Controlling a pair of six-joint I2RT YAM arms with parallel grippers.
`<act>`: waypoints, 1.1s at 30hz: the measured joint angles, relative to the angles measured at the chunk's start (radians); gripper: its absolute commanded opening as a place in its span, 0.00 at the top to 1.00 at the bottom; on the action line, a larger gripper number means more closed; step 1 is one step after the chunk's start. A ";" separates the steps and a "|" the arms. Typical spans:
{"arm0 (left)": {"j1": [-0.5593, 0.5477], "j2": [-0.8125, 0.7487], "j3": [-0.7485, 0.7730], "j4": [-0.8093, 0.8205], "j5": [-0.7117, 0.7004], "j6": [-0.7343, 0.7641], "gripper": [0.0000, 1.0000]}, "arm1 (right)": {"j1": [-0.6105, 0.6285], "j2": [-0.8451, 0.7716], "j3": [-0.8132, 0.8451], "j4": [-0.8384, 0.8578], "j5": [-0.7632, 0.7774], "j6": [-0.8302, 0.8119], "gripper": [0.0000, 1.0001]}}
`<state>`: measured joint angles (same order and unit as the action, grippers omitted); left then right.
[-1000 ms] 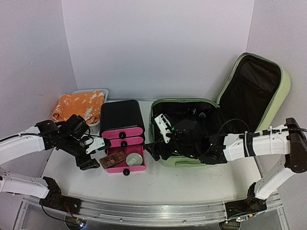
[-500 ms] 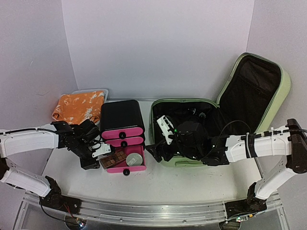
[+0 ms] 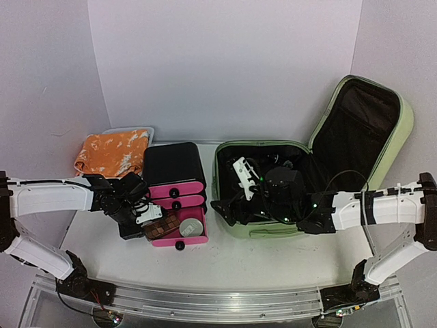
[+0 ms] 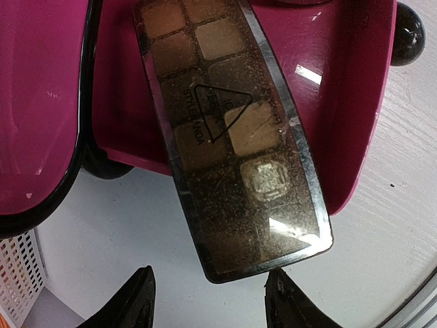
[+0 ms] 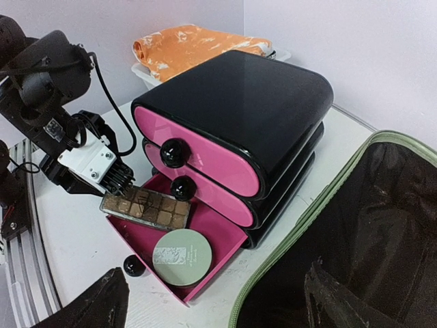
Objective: Open, take out, and arrange the luggage
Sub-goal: Adjust the makeup in the drawer.
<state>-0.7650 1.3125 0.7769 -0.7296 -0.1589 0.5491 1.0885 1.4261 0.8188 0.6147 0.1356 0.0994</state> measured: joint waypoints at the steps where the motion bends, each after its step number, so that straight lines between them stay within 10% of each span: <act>1: 0.000 0.000 0.000 0.002 0.004 0.000 0.47 | -0.003 -0.006 -0.002 0.004 -0.004 -0.001 0.12; 18: -0.018 0.070 0.046 0.007 0.088 -0.029 0.80 | -0.023 -0.027 -0.047 0.007 -0.021 0.002 0.11; 33: -0.059 0.156 0.094 0.036 0.096 -0.079 0.86 | -0.034 -0.038 -0.048 0.007 -0.031 0.003 0.11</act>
<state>-0.8238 1.4681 0.8711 -0.6933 -0.0628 0.4702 1.0542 1.3884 0.7708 0.6220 0.1043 0.1020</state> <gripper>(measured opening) 0.151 0.887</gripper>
